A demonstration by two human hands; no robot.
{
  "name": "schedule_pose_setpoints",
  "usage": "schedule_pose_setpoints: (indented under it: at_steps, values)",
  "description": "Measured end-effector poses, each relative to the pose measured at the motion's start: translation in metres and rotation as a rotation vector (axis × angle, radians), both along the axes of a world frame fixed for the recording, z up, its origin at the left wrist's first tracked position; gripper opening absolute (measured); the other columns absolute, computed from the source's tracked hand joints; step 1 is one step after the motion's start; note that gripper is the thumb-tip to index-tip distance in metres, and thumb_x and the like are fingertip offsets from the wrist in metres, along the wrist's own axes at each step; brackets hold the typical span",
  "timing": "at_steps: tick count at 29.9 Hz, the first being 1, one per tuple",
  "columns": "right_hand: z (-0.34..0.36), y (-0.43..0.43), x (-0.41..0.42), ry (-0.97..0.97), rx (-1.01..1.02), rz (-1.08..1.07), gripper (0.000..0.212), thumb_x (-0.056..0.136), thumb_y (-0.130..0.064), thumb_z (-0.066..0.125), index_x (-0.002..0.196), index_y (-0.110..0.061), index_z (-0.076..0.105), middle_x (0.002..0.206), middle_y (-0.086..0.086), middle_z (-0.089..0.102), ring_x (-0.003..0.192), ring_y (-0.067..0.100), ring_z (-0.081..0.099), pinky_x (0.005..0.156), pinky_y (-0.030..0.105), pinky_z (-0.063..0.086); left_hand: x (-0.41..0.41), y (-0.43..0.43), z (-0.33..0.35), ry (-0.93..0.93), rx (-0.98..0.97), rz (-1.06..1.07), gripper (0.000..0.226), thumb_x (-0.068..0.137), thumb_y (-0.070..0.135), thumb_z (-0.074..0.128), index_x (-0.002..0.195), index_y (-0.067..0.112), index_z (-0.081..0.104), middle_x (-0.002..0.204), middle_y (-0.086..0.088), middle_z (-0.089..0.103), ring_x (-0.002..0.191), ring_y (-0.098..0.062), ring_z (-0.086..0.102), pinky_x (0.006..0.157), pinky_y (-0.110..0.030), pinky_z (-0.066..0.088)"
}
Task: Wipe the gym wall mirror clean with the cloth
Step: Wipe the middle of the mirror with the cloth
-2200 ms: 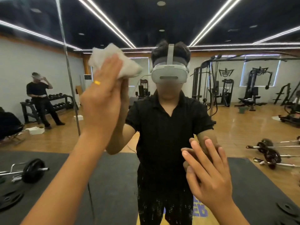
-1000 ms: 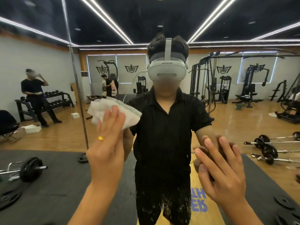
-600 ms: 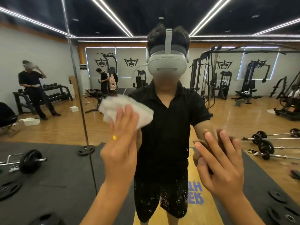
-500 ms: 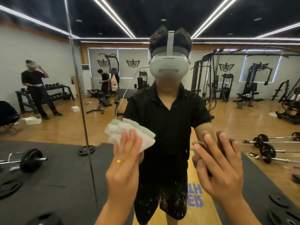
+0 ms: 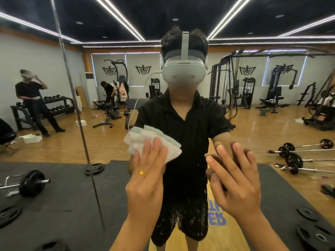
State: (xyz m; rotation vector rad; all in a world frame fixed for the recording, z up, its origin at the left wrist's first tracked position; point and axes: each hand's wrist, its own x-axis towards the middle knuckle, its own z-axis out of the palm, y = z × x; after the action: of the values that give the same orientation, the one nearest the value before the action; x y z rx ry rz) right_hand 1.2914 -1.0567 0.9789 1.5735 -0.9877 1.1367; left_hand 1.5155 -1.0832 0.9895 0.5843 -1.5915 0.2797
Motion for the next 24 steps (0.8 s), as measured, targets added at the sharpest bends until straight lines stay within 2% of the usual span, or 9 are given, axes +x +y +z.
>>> schedule_pose_setpoints:
  at_steps: [3,7,11,16,21,24]
  values:
    - [0.001,0.001,0.001,-0.002,-0.001,0.002,0.041,0.101,-0.019,0.05,0.141,-0.021,0.056,0.146,0.014,0.056,0.153,0.032,0.032,0.126,0.052,0.02,-0.002,0.001,0.039,0.031,-0.03,-0.042,0.041,0.101,0.007,0.056,0.141,0.002,0.053,0.15,-0.012,0.05,0.146,-0.031,0.043,0.112,-0.064,0.041]
    - [0.0,0.002,0.0,0.001,0.006,-0.007,0.04,0.103,-0.021,0.048,0.142,-0.021,0.055,0.148,0.013,0.054,0.154,0.032,0.03,0.126,0.052,0.019,-0.018,-0.01,0.105,0.084,-0.092,-0.048,0.04,0.098,-0.005,0.06,0.137,-0.002,0.059,0.149,-0.009,0.048,0.146,-0.033,0.041,0.126,-0.048,0.028]
    - [0.0,0.001,0.001,0.002,0.005,-0.009,0.04,0.103,-0.021,0.047,0.143,-0.021,0.054,0.148,0.013,0.053,0.154,0.032,0.03,0.126,0.052,0.019,-0.026,-0.011,0.077,0.046,-0.105,-0.032,0.043,0.096,-0.01,0.064,0.137,-0.001,0.059,0.149,-0.012,0.05,0.147,-0.029,0.041,0.122,-0.053,0.034]
    - [0.003,0.004,-0.001,0.01,0.02,-0.004,0.041,0.102,-0.02,0.049,0.143,-0.021,0.055,0.15,0.013,0.053,0.153,0.034,0.032,0.125,0.055,0.021,-0.027,-0.002,0.024,-0.092,-0.081,-0.026,0.056,0.088,-0.012,0.072,0.14,0.005,0.056,0.151,-0.009,0.05,0.147,-0.024,0.041,0.125,-0.043,0.03]
    - [0.002,0.016,0.018,-0.118,0.07,0.099,0.041,0.097,-0.011,0.053,0.138,-0.011,0.06,0.147,0.017,0.056,0.147,0.04,0.039,0.122,0.063,0.023,-0.012,0.006,0.027,-0.222,0.075,-0.172,0.048,0.103,0.009,0.051,0.15,0.007,0.047,0.162,-0.006,0.038,0.155,-0.02,0.026,0.129,-0.04,0.015]
    - [0.011,0.027,0.046,-0.158,0.047,0.242,0.041,0.097,-0.005,0.051,0.137,-0.005,0.06,0.143,0.019,0.057,0.142,0.037,0.048,0.119,0.055,0.035,0.003,0.009,0.032,-0.274,0.169,-0.33,0.052,0.102,0.003,0.042,0.154,0.006,0.04,0.165,-0.004,0.036,0.157,-0.018,0.023,0.129,-0.039,0.012]
